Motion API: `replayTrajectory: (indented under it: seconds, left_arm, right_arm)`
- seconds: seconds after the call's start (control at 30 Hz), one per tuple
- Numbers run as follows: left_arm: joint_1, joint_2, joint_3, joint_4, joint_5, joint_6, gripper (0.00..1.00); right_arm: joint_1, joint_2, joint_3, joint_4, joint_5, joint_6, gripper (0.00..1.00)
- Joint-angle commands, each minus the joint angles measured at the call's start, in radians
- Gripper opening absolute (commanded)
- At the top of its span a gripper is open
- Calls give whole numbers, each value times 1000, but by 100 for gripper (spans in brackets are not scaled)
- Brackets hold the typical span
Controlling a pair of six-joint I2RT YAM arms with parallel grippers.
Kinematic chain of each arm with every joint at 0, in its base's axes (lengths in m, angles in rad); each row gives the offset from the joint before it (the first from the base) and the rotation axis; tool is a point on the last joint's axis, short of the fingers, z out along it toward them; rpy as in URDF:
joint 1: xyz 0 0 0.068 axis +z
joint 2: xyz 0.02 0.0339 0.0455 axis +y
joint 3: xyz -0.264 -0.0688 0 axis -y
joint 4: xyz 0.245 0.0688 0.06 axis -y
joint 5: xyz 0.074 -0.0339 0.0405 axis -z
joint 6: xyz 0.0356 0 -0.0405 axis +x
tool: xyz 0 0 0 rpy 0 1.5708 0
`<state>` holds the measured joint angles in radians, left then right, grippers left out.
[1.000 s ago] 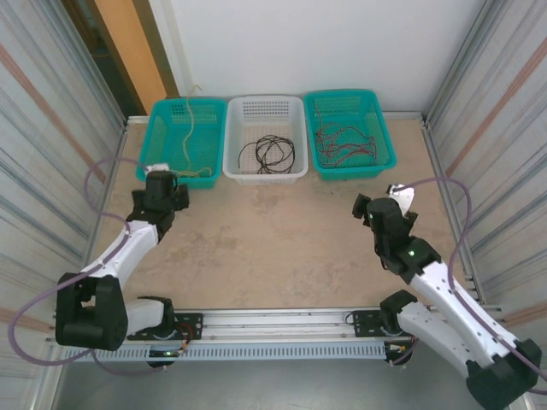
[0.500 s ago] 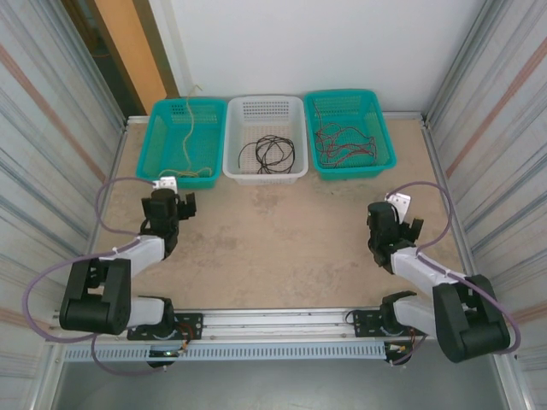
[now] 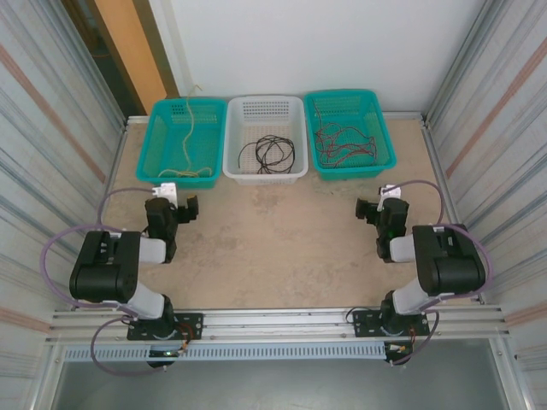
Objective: Untangle the cables
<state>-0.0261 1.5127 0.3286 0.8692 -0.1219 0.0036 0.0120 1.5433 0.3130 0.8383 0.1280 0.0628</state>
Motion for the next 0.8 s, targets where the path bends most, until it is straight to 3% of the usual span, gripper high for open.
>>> replayTrajectory:
  seconds: [0.0, 0.1, 0.23, 0.77]
  left_arm:
    - [6, 3, 51, -8, 16, 10, 99]
    - [6, -1, 55, -27, 19, 9, 99]
    - [-36, 2, 60, -31, -71, 29, 99]
    - [-34, -2, 60, -36, -67, 27, 99]
  right_arm:
    - [-88, 4, 94, -27, -204, 38, 99]
    - [-66, 5, 99, -40, -160, 29, 99]
    - [-60, -2, 95, -36, -147, 23, 99]
    - [-69, 16, 118, -62, -163, 30, 99]
